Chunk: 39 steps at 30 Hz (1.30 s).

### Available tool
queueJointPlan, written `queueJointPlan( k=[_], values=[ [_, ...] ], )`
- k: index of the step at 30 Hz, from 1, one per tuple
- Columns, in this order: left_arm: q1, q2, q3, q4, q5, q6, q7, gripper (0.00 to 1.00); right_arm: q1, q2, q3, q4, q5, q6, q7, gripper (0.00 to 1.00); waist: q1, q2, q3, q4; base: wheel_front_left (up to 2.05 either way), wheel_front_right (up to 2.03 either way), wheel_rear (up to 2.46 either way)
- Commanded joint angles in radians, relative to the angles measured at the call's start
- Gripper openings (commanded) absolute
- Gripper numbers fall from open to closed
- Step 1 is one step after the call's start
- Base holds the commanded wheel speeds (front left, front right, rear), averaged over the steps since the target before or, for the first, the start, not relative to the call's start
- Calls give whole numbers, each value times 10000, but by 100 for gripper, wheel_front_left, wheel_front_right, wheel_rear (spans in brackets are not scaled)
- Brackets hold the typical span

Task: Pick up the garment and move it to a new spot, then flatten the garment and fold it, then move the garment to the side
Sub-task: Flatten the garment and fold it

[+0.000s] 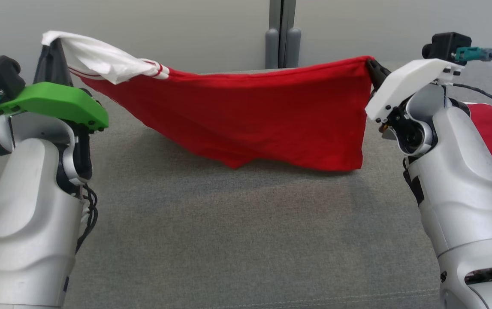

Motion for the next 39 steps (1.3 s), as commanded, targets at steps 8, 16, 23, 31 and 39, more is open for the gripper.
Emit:
queueJointPlan(
  k=[8,16,23,31,39],
  values=[
    [-1206,285,234,869,60,24,-287,0,-1685,-31,746,1599,759,3,-1502,0,0,0,549,-99,0,0,0],
    [-1742,-128,77,1603,-133,-226,-418,0,-2685,-27,1450,2699,913,3,-1997,0,0,0,1198,-13,0,0,0],
    [-2370,-507,81,1904,-363,-335,-453,0,-3401,-102,2147,2714,829,3,-2036,0,0,0,2056,68,0,0,0],
    [-3918,-938,-29,2496,-430,-523,-579,0,-4712,-308,2963,2432,1000,3,-2327,0,0,0,3366,184,0,0,0],
    [-5446,-1133,-187,3168,-298,-778,-1122,0,-6029,-296,3143,2663,1380,3,-3243,0,0,0,4204,191,0,0,0]
  ],
)
